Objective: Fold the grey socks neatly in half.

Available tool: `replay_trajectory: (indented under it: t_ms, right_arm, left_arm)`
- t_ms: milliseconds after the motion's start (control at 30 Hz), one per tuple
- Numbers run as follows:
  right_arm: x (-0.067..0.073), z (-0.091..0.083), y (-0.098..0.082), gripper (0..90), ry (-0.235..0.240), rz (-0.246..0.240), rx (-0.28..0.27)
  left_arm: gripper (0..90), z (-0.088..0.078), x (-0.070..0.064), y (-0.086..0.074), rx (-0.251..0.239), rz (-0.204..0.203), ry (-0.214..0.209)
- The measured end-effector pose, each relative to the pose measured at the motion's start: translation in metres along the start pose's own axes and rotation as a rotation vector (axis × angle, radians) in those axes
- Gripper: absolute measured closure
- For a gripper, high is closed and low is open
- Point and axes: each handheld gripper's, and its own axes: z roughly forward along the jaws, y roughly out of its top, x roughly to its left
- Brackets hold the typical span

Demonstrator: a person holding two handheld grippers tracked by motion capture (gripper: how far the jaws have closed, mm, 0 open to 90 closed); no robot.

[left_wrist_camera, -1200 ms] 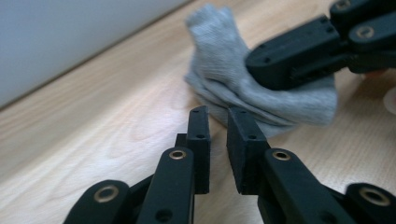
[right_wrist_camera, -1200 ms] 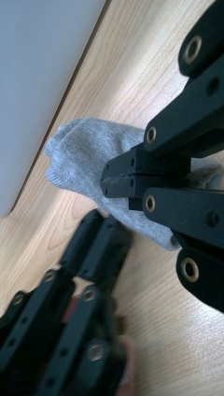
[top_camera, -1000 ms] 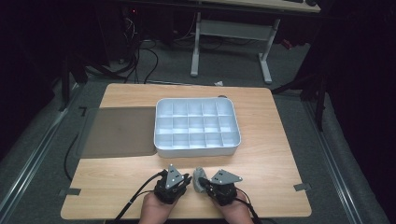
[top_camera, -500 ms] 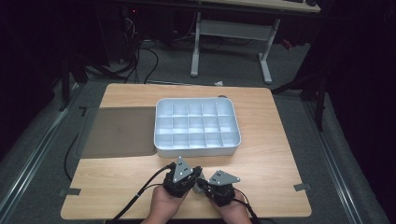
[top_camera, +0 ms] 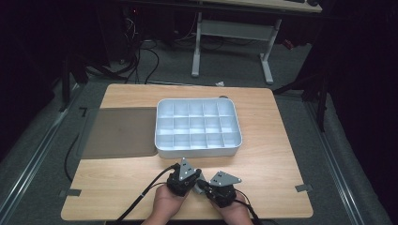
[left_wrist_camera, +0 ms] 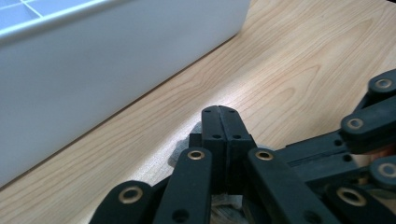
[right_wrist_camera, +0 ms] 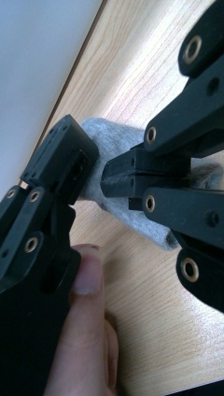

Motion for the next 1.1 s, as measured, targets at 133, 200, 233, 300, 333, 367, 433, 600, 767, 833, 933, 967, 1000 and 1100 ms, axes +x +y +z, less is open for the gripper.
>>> replay_trajectory:
  t_ms: [133, 200, 233, 300, 333, 367, 433, 600, 767, 833, 933, 967, 1000, 1100]
  right_arm:
    - [0.001, -0.001, 0.000, 90.0, -0.006, 0.001, 0.001]
    - [0.003, -0.006, 0.003, 90.0, -0.015, -0.001, -0.004]
    - [0.003, -0.009, 0.004, 90.0, -0.013, -0.007, -0.020]
    - [0.006, -0.021, 0.007, 90.0, 0.004, -0.013, -0.059]
    - [0.006, -0.021, 0.007, 90.0, 0.004, -0.013, -0.059]
    - [0.007, -0.023, 0.007, 90.0, 0.011, -0.014, -0.061]
    - [0.010, -0.025, 0.005, 90.0, 0.021, -0.015, -0.044]
    - [0.013, -0.019, -0.007, 90.0, 0.027, -0.026, 0.021]
    - [0.014, -0.017, -0.009, 90.0, 0.027, -0.035, 0.027]
    - [0.017, -0.018, -0.013, 90.0, 0.025, -0.049, 0.029]
    - [0.018, -0.018, -0.017, 90.0, 0.046, -0.053, 0.048]
    - [0.020, -0.020, -0.021, 90.0, 0.020, -0.062, 0.026]
    - [0.020, -0.020, -0.021, 90.0, 0.020, -0.062, 0.026]
    - [0.023, -0.024, -0.017, 90.0, 0.023, -0.073, 0.017]
  left_arm:
    - [90.0, 0.000, 0.000, 0.000, 0.003, -0.002, -0.008]
    - [90.0, 0.001, 0.000, -0.001, 0.007, -0.002, -0.002]
    - [90.0, 0.001, 0.000, -0.001, 0.009, -0.001, -0.002]
    - [90.0, 0.001, -0.001, -0.002, 0.005, -0.001, 0.000]
    - [90.0, 0.001, -0.001, -0.002, 0.005, -0.001, 0.000]
    - [90.0, 0.001, -0.001, -0.002, 0.004, -0.001, -0.001]
    - [90.0, 0.001, 0.000, -0.002, 0.006, 0.002, -0.003]
    - [90.0, 0.003, -0.001, -0.003, 0.002, 0.008, -0.007]
    - [90.0, 0.003, 0.001, -0.003, 0.013, 0.005, -0.017]
    - [90.0, 0.004, 0.002, -0.004, 0.017, 0.012, -0.018]
    - [90.0, 0.003, 0.003, -0.005, 0.014, 0.007, -0.028]
    - [90.0, 0.002, 0.004, -0.006, 0.010, 0.008, -0.028]
    - [90.0, 0.002, 0.004, -0.006, 0.010, 0.008, -0.028]
    - [90.0, 0.001, 0.003, -0.006, 0.011, 0.008, -0.029]
